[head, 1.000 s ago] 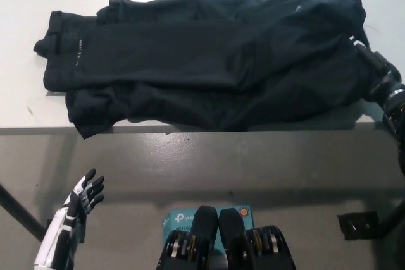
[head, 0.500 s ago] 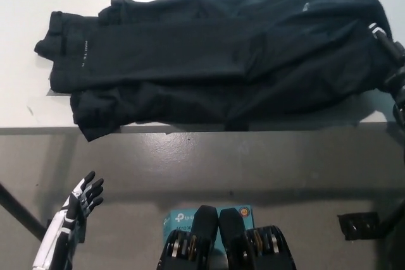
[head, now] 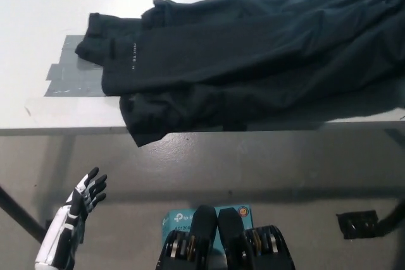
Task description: The robot grabs the right edges of the black jacket on the table, and folds it in half
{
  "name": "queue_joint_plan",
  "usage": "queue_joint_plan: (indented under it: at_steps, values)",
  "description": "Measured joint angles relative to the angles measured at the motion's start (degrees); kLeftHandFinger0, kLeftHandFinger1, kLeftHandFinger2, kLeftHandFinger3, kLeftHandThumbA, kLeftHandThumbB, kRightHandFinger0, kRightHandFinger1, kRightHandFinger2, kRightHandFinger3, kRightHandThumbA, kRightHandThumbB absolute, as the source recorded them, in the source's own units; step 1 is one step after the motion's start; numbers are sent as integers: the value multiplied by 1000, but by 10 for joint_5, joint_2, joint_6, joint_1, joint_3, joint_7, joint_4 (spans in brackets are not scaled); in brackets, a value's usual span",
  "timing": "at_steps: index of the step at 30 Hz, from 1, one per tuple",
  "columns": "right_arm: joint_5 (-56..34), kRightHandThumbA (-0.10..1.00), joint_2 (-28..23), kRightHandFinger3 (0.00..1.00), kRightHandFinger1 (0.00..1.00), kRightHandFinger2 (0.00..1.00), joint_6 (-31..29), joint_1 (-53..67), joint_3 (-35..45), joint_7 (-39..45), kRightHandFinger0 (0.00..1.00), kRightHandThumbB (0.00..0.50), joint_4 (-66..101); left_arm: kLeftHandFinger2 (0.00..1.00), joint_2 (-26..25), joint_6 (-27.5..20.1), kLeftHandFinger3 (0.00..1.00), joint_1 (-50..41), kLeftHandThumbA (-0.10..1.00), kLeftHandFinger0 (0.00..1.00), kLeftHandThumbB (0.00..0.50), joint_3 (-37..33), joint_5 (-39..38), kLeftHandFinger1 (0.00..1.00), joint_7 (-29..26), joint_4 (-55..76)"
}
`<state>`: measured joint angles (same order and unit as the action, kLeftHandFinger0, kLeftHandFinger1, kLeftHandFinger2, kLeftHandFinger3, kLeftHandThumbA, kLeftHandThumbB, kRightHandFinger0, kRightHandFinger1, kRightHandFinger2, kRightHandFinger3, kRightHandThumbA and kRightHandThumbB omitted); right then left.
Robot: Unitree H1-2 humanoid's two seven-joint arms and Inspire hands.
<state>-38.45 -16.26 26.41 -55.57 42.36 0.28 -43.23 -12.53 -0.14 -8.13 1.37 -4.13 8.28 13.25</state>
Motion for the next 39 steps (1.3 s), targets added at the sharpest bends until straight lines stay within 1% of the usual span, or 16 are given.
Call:
queue_joint_plan:
  at_steps: [1, 7, 12, 13, 17, 18, 20, 21, 22, 23, 26, 28, 33, 34, 36, 39]
  values:
    - [0, -100, 0, 1000, 162, 611, 0, -1, -2, -2, 0, 43, 1, 1000, 0, 0, 1000, 0, 1000, 1000, 261, 0, 0, 1000, 1, 0]
    - [8, -100, 13, 1000, 116, 610, -3, -26, -60, -1, 0, 101, 24, 1000, -2, 0, 1000, -1, 1000, 1000, 255, 0, 0, 1000, 5, 0]
    - [38, -100, 31, 712, 139, 599, -5, -62, -153, -1, 0, 107, 53, 1000, -3, 0, 1000, -1, 1000, 1000, 252, 1, 0, 1000, 8, 0]
    - [44, -100, 34, 743, 172, 655, -6, -68, -168, -1, 0, 86, 57, 1000, -3, 0, 1000, -1, 1000, 1000, 251, 1, 0, 1000, 8, 0]
    - [72, -100, 49, 811, 262, 690, -10, -95, -244, 9, 0, 115, 60, 1000, -3, 0, 1000, -2, 1000, 1000, 268, 1, 1, 1000, 8, 0]
    - [80, -100, 53, 1000, 247, 696, -11, -104, -266, 13, 0, 111, 58, 1000, -3, 0, 1000, -2, 1000, 1000, 267, 1, 1, 1000, 8, 0]
    - [91, -100, 61, 1000, 89, 493, -11, -123, -291, 17, 0, 141, 52, 1000, -4, 0, 1000, -2, 1000, 1000, 260, 1, 1, 1000, 8, 0]
    - [97, -100, 69, 1000, 62, 473, -11, -133, -304, 18, 0, 143, 51, 1000, -4, 0, 1000, -2, 1000, 1000, 259, 0, 1, 1000, 8, 0]
    - [100, -100, 73, 588, 72, 467, -11, -140, -311, 19, 0, 161, 51, 1000, -4, 0, 1000, -2, 1000, 1000, 259, 0, 1, 1000, 9, 0]
    - [106, -100, 80, 470, 62, 461, -11, -150, -324, 21, 0, 156, 50, 1000, -4, 1, 1000, -2, 1000, 1000, 261, 0, 1, 1000, 9, 0]
    - [126, -100, 98, 395, 155, 491, -12, -174, -366, 32, 0, 157, 43, 1000, -5, 1, 1000, -1, 1000, 1000, 268, 0, 1, 1000, 10, 1]
    - [146, -100, 114, 459, 195, 526, -17, -191, -405, 43, 0, 162, 30, 1000, -6, 2, 1000, -1, 1000, 1000, 270, -1, 1, 1000, 12, 1]
    - [192, -100, 148, 285, 152, 423, -41, -210, -485, 71, 0, 210, -10, 1000, -7, 5, 1000, -1, 1000, 1000, 242, -1, 1, 1000, 17, 1]
    - [203, -100, 152, 370, 155, 448, -48, -211, -502, 75, 0, 194, -19, 1000, -7, 6, 1000, -1, 1000, 1000, 248, -2, 1, 1000, 18, 1]
    - [217, -100, 167, 272, 225, 536, -62, -213, -519, 84, 0, 168, -44, 1000, -8, 6, 1000, -1, 1000, 1000, 246, -2, 1, 1000, 19, 1]
    - [232, -100, 194, 427, 327, 664, -80, -214, -528, 97, 0, 180, -74, 1000, -10, 7, 1000, 0, 1000, 1000, 254, -4, 2, 1000, 21, 1]
